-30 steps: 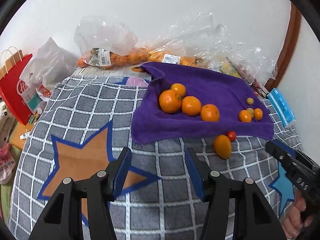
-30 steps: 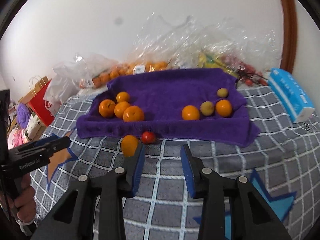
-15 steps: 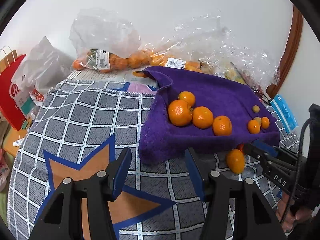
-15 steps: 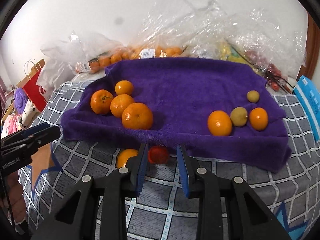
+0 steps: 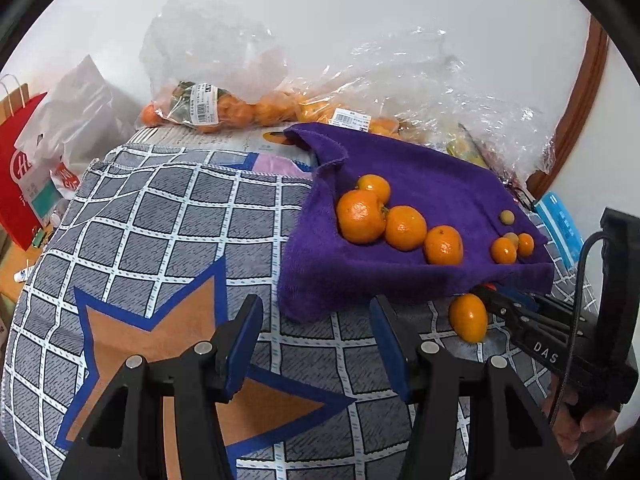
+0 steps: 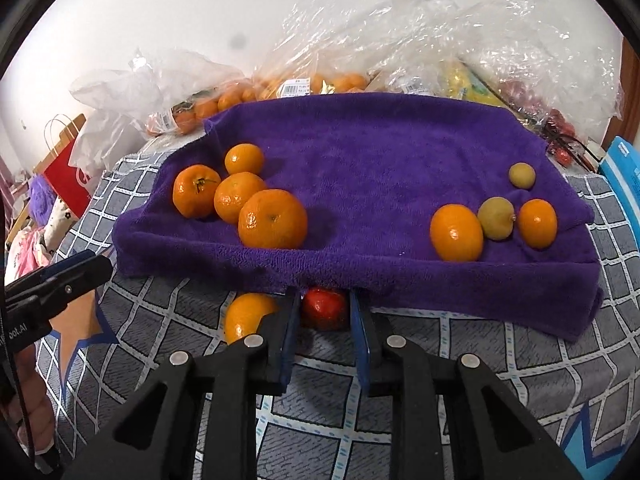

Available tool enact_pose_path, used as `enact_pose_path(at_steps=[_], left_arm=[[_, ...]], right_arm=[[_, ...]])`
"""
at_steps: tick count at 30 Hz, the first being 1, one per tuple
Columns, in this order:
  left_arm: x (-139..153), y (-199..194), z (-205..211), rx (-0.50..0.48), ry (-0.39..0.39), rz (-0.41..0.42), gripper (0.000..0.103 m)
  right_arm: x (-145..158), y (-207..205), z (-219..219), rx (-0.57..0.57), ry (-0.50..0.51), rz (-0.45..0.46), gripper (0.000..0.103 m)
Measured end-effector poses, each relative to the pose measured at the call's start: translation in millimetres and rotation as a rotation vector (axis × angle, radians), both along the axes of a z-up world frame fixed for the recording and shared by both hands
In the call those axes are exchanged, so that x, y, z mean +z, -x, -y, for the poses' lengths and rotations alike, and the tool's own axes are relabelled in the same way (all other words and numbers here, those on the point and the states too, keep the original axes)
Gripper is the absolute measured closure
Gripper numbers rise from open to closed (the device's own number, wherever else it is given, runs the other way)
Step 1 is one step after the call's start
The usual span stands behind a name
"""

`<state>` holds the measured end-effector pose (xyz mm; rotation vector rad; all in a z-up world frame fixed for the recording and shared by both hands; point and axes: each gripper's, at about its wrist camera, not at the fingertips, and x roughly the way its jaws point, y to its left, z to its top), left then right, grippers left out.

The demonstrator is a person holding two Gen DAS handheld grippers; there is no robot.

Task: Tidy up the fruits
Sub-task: 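Lower the right tool to the red apple and close on it, then grasp the oval orange fruit with the left tool while the right tool holds the apple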

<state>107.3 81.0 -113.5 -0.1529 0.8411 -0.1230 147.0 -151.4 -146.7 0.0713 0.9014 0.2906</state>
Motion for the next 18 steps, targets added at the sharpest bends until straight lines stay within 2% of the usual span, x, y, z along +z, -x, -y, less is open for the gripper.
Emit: enact_pose_path(at_steps=[8,12,18], left_arm=[[6,10,27,-0.062,-0.024,-0.005,0.05],[7,14,45,-0.087,-0.037,-0.015,0.05],[2,15,68,-0.113,0.027,-0.059,0.05]], right_arm=[[24,28,23,-0.019,-0.028,0.054,0.078],[34,45,42,-0.046,-0.011,0.085,0.078],[42,68,76,-0.101,0.01,0.118,0.078]])
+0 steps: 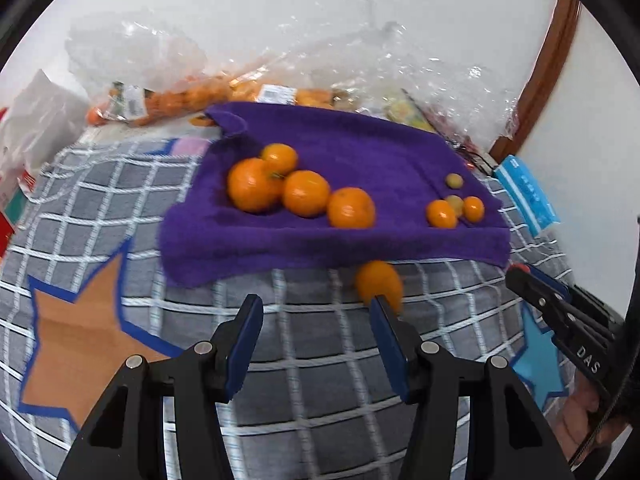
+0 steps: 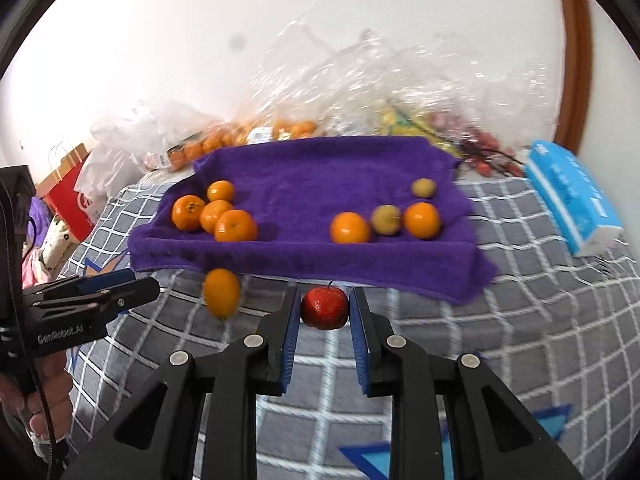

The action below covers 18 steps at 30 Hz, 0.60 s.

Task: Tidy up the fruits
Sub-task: 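Grasp the oval orange fruit with the left tool while the right tool holds the apple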

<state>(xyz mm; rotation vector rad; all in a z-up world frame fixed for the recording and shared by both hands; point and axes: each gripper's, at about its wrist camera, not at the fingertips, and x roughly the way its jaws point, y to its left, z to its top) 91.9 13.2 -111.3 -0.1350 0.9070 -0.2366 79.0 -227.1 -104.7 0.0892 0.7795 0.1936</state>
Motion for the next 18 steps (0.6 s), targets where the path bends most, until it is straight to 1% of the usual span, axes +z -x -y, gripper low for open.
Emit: enact_pose_path(at_steps=[2,9,11,15,17,18], left_arm=[[-2,-1,9,-0.004,0.006,-0.008,0.05],[-13,-10,41,-0.009,-0.014,-0.03,0.05],[-16,-14,49,-0.009,-0.019,-0.034,0.052],[-22,-22,58,0.004,-0.039,-0.04,0.053],[-27,-27,60,0.011,-0.04,-0.054,0.059],[-29,-30,61,0.014,-0.035,-0.059,0.059]], right_arm=[[1,8,12,-0.024,0.007,0.009,0.078],[-1,22,44,-0.071,-0.005,0.018,0.079],[-2,25,52,-0.083,-0.007,0.021,0.079],[-2,30,59,-0.094,-0.009,0.028,0.079],[-3,32,63,-0.098,-0.01,0.03,0.079],[-4,32,65,-0.099,-0.009,0.032,0.079]])
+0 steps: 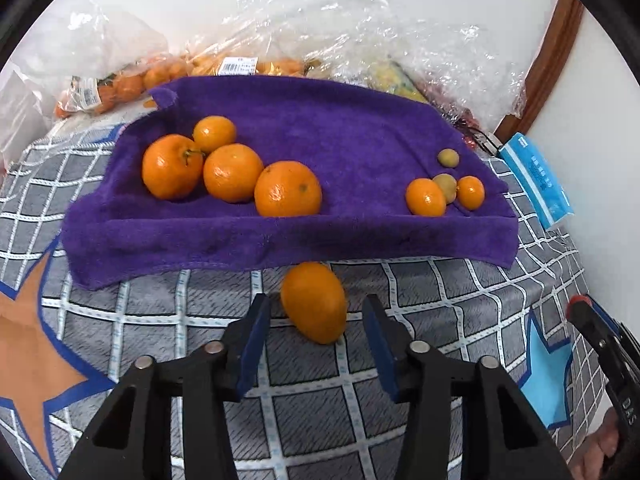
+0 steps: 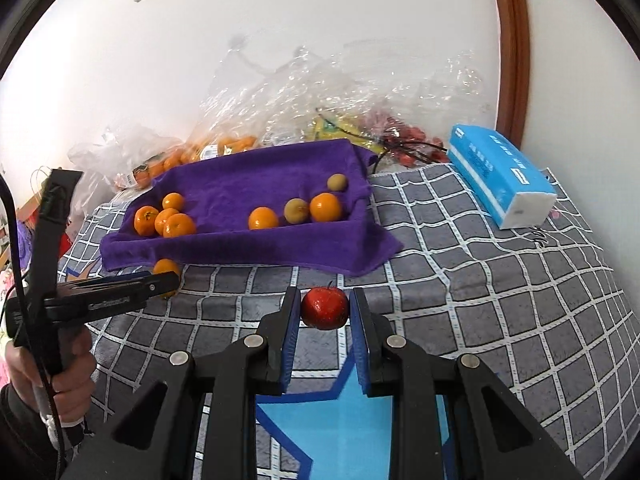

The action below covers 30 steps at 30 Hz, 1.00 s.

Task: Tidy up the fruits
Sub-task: 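Grasp the oval orange fruit with the left tool while the right tool holds the apple, then carry the apple and oval fruit onto the purple towel with both tools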

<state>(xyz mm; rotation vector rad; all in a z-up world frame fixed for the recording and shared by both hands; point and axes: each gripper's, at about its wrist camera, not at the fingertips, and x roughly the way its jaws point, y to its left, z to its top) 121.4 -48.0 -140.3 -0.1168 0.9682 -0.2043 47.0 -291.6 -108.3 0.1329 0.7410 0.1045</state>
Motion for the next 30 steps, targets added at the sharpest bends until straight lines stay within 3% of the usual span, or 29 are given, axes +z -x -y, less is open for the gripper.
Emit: enact_pose_path(at_steps=[3,5,18,30], left_arm=[[-4,-4,2,0.018,-0.006,0.007,0.063],[-4,-4,4,0.018,-0.017,0.019,0.071],[10,16,-9,0.005,-0.008,0.049,0.071],[37,48,-50,0.026,0.04,0.1,0.071]], right_arm=[[-1,2,3,-0.005,0.004,0.001,0.079],[-2,2,3,-0.006,0.004,-0.001,0.079],[6,5,-12,0.008,0.017,0.011,0.079],[19,7,-37,0.025,-0.032,0.006,0.079]])
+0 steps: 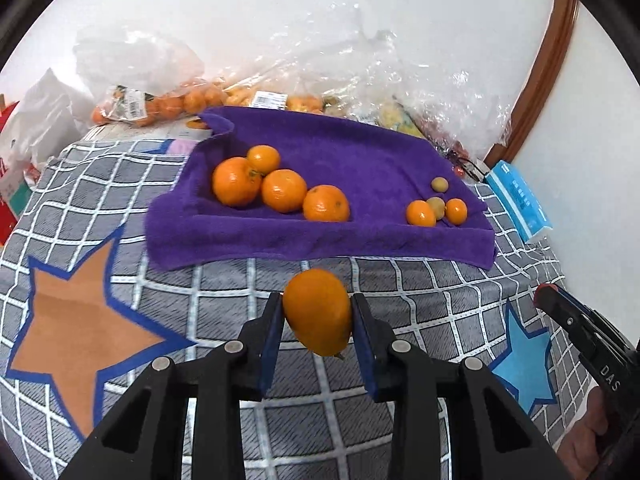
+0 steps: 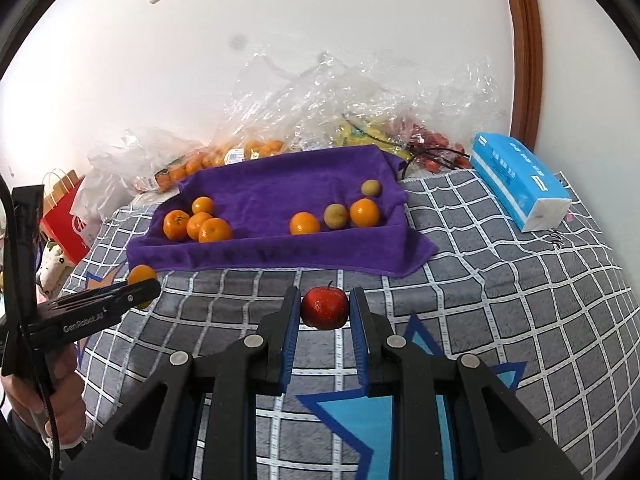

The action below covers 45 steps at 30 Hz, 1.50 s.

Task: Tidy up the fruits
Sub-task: 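Carry the apple and oval fruit onto the purple towel with both tools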

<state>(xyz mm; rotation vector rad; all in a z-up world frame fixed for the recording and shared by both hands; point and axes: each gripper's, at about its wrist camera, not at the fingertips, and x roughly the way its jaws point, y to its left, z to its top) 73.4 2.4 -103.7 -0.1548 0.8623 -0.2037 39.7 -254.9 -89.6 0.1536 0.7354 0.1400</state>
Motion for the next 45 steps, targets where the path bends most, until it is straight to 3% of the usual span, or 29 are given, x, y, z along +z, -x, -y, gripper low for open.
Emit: enact_pose_path(at_steps=[15,22,34,45], left_arm=[[19,23,-16,0.018,0.015,-0.007,0.071],[43,29,-22,0.02,0.014,0.015,0.071],[86,9,-24,0.015,0.001,0.066,0.071],[111,-24,-22,0.015,-0.013,0.098,0.071]], right_arm=[[26,14,-8,-0.025,-0.034,-0.005,0.078],[52,13,-3,-0.045,-0.035,0.008,0.078],[86,-9,-5,-0.032,-0.029,0.03,0.079],[97,-50,-15,0.008,-0.018,0.055,0.078]])
